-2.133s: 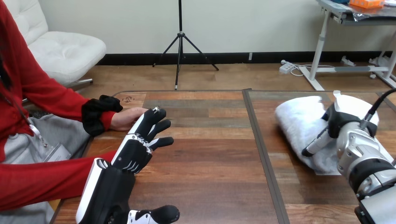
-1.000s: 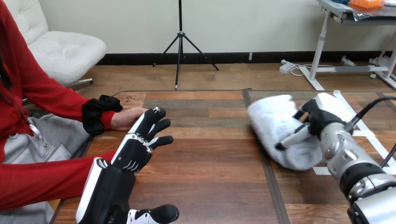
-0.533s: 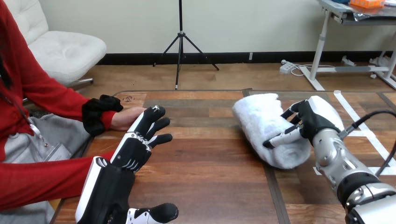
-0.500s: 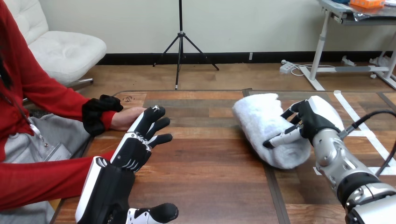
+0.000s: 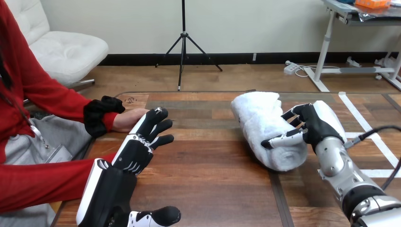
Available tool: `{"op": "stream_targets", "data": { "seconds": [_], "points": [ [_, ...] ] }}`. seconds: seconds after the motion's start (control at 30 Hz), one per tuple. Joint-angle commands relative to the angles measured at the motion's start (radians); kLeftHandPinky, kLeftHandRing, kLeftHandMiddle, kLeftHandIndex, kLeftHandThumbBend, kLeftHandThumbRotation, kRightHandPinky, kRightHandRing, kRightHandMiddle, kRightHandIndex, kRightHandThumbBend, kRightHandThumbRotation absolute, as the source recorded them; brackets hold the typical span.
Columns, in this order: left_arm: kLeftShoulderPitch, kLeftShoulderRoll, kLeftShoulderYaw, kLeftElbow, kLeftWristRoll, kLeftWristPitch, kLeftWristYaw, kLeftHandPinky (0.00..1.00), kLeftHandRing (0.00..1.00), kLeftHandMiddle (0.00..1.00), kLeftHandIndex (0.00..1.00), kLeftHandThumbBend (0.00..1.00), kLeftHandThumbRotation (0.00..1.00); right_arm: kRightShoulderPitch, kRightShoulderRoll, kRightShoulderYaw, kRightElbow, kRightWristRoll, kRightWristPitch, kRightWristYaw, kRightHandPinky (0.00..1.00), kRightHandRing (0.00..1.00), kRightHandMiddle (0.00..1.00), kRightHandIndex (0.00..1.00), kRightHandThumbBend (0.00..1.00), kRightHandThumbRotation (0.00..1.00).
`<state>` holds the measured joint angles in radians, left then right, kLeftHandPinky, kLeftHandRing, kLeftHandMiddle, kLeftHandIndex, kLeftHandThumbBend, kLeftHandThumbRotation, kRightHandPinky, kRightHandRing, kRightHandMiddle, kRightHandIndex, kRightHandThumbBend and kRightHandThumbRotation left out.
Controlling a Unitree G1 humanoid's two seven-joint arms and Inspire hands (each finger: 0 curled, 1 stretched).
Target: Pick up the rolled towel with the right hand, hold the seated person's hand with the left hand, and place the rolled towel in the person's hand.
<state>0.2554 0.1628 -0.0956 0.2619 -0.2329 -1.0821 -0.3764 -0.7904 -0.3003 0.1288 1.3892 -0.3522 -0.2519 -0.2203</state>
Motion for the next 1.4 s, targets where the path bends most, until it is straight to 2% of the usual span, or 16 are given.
{"op": "stream_targets", "data": {
  "seconds": [0.0,0.23,0.37,0.43,0.57,0.7,0.83,0.9,1.0,1.1,1.3,1.37],
  "points": [
    [-0.056,0.006,0.014,-0.022,-0.009,-0.012,-0.002,0.83,0.90,0.93,0.92,0.99,0.59,-0.015,0.017,-0.033,-0.057,0.032,-0.094,-0.019,0.26,0.32,0.45,0.51,0.82,0.00],
    [-0.062,0.006,0.019,-0.015,-0.007,-0.014,-0.003,0.82,0.90,0.93,0.92,1.00,0.60,0.017,0.021,-0.071,-0.065,0.077,-0.187,0.001,0.27,0.33,0.48,0.52,0.80,0.00],
    [-0.059,0.007,0.017,-0.018,-0.011,-0.006,-0.004,0.82,0.89,0.92,0.92,1.00,0.60,0.041,0.029,-0.089,-0.074,0.099,-0.249,-0.011,0.28,0.34,0.48,0.52,0.80,0.00],
    [-0.058,0.008,0.016,-0.019,-0.013,-0.004,-0.006,0.82,0.89,0.92,0.92,1.00,0.60,0.046,0.031,-0.093,-0.075,0.103,-0.264,-0.011,0.28,0.34,0.48,0.52,0.80,0.00],
    [-0.057,0.011,0.015,-0.023,-0.015,0.002,-0.010,0.82,0.90,0.93,0.92,1.00,0.59,0.073,0.036,-0.097,-0.082,0.106,-0.332,-0.037,0.29,0.34,0.48,0.52,0.81,0.00],
    [-0.058,0.012,0.018,-0.024,-0.015,0.003,-0.010,0.82,0.89,0.93,0.92,1.00,0.59,0.089,0.042,-0.104,-0.084,0.111,-0.357,-0.035,0.29,0.34,0.47,0.52,0.80,0.00],
    [-0.063,0.018,0.014,-0.021,-0.029,0.006,-0.022,0.82,0.90,0.93,0.92,1.00,0.59,0.117,0.044,-0.104,-0.088,0.105,-0.430,-0.056,0.29,0.34,0.46,0.52,0.80,0.00],
    [-0.062,0.019,0.014,-0.024,-0.035,0.011,-0.026,0.82,0.90,0.93,0.92,1.00,0.58,0.126,0.045,-0.102,-0.088,0.102,-0.448,-0.062,0.29,0.34,0.45,0.52,0.80,0.00],
    [-0.060,0.020,0.020,-0.028,-0.031,0.018,-0.026,0.83,0.91,0.93,0.92,1.00,0.57,0.141,0.056,-0.123,-0.086,0.128,-0.468,-0.035,0.29,0.34,0.45,0.52,0.80,0.00],
    [-0.058,0.027,0.018,-0.035,-0.044,0.033,-0.035,0.84,0.91,0.94,0.93,1.00,0.57,0.161,0.058,-0.121,-0.089,0.121,-0.519,-0.048,0.29,0.34,0.45,0.52,0.79,0.00],
    [-0.062,0.025,0.045,-0.027,-0.009,0.023,-0.018,0.85,0.92,0.95,0.94,1.00,0.57,0.194,0.067,-0.119,-0.094,0.115,-0.592,-0.069,0.28,0.32,0.41,0.51,0.79,0.00],
    [-0.062,0.021,0.066,-0.028,0.030,0.022,0.000,0.85,0.92,0.95,0.94,1.00,0.57,0.209,0.077,-0.131,-0.096,0.132,-0.633,-0.053,0.27,0.31,0.40,0.51,0.79,0.00]
  ]
}}
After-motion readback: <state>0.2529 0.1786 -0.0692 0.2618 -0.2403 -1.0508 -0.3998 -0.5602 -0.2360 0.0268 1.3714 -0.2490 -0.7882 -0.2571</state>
